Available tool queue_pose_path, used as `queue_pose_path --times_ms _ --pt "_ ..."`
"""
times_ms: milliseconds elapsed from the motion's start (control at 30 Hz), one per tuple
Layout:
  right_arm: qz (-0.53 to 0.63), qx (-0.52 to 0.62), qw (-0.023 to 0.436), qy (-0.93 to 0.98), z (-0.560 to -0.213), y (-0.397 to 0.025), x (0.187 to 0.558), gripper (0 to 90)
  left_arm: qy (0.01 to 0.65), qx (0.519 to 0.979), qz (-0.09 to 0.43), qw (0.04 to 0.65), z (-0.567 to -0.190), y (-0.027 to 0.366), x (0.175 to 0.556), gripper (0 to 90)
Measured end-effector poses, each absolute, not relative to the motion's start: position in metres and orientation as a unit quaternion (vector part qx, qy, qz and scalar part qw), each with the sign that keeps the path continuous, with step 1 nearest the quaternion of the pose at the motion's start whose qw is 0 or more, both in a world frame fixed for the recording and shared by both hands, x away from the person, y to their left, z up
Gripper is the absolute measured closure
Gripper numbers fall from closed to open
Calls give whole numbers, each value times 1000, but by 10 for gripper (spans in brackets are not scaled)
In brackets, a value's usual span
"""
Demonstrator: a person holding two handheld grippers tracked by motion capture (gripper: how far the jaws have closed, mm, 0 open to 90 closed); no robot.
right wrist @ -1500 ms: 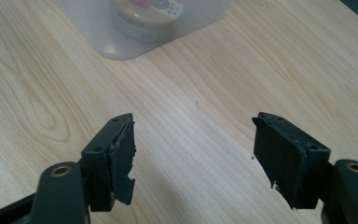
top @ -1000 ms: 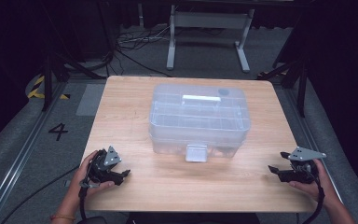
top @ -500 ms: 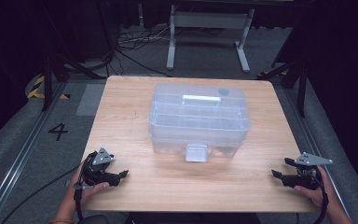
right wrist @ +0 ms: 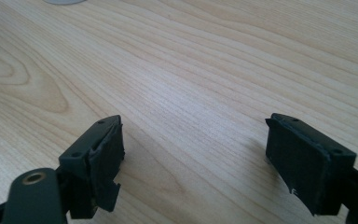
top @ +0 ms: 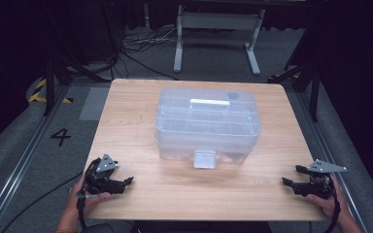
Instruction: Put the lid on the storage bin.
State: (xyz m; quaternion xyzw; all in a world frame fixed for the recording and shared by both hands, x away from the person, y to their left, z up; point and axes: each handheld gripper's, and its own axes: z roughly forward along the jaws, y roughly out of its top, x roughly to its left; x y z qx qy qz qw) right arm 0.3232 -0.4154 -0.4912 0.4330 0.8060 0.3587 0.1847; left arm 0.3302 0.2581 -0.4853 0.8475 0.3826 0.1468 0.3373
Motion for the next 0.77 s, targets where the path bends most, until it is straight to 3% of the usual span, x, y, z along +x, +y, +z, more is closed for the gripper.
queue_pose_path --times_ms 767 --pt "358 433 185 806 -491 -415 323 183 398 842 149 332 -486 254 330 131"
